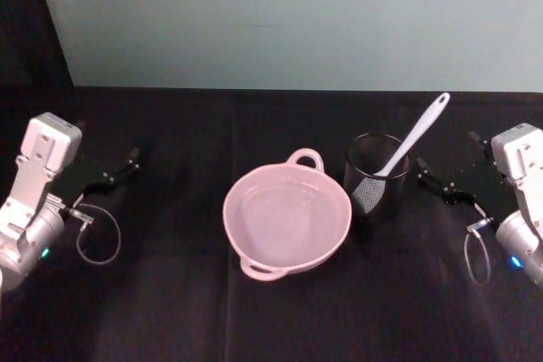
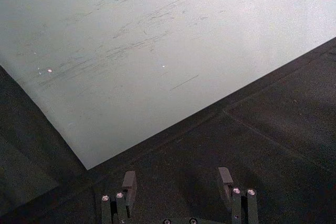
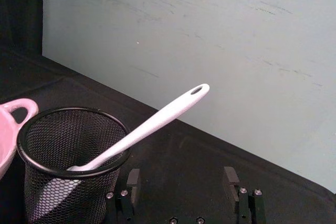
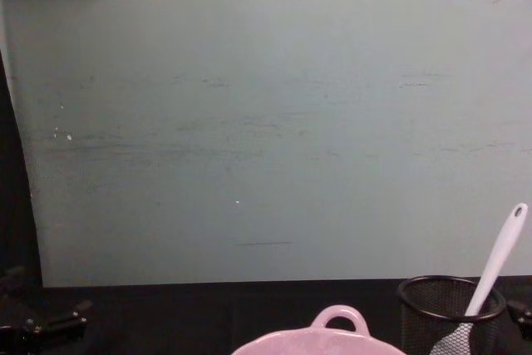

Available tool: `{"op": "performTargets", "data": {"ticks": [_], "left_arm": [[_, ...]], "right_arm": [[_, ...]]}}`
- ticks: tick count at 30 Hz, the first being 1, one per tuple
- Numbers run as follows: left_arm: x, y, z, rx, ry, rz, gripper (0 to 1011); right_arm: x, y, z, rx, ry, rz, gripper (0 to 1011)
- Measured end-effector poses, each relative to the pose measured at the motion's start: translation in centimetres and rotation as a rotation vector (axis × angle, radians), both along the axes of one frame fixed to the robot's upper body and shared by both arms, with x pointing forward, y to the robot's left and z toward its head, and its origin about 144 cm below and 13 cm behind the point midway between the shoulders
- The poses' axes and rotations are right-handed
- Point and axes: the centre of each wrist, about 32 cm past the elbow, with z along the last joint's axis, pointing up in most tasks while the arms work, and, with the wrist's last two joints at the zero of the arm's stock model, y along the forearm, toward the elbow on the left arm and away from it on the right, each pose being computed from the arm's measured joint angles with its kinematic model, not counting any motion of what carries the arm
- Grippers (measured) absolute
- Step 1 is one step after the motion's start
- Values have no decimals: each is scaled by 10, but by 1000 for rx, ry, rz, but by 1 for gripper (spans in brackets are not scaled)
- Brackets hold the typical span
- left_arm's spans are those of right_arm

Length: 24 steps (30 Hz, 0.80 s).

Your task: Use the one hand to pick up the spoon and stir the clear water in the bowl.

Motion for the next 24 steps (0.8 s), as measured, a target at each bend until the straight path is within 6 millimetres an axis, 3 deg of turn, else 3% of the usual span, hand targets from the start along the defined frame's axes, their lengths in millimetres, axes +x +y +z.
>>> {"op": "performTargets", "data": {"ticks": [24], "left_arm": [[0, 0, 0, 0, 0, 0, 1011]], "right_arm": [[0, 0, 0, 0, 0, 0, 1002]]}}
